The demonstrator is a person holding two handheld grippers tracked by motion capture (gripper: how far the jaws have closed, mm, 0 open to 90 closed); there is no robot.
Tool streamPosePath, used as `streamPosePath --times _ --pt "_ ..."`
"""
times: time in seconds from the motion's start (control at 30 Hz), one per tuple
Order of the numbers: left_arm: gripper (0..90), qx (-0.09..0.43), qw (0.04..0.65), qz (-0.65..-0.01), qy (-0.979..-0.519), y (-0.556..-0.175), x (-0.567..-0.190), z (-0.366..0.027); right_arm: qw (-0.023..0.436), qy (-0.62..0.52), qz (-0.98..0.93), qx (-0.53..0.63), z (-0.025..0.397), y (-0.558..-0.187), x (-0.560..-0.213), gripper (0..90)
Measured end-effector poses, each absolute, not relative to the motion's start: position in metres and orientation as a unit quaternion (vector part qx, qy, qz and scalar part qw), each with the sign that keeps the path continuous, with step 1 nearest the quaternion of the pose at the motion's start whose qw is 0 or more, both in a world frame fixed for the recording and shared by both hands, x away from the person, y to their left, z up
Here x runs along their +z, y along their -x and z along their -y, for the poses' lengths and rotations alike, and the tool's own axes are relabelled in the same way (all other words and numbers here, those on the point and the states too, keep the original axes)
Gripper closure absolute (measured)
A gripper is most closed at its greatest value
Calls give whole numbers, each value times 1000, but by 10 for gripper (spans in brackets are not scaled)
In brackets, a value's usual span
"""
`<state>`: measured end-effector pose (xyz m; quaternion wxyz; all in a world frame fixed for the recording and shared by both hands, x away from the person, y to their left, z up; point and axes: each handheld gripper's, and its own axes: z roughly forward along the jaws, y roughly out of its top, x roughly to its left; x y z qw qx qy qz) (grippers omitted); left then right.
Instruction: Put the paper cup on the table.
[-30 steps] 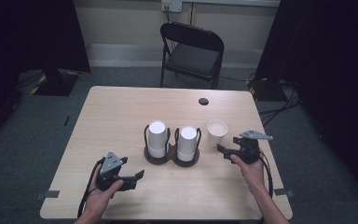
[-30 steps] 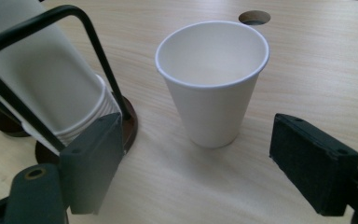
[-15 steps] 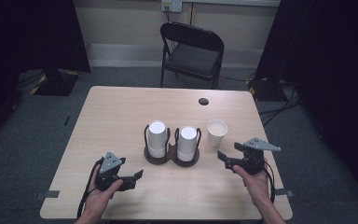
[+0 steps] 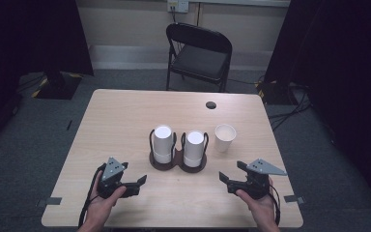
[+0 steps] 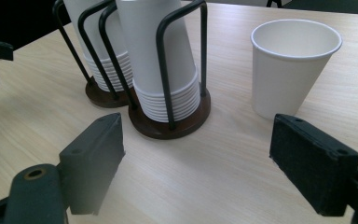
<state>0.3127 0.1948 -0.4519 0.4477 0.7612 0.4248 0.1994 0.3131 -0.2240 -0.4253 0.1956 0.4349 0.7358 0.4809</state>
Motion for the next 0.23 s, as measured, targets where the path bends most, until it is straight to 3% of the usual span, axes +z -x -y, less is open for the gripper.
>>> streamPosePath --times 0.23 --pt "161 199 449 -428 -759 -313 -452 -194 192 -424 -749 472 214 -311 -434 156"
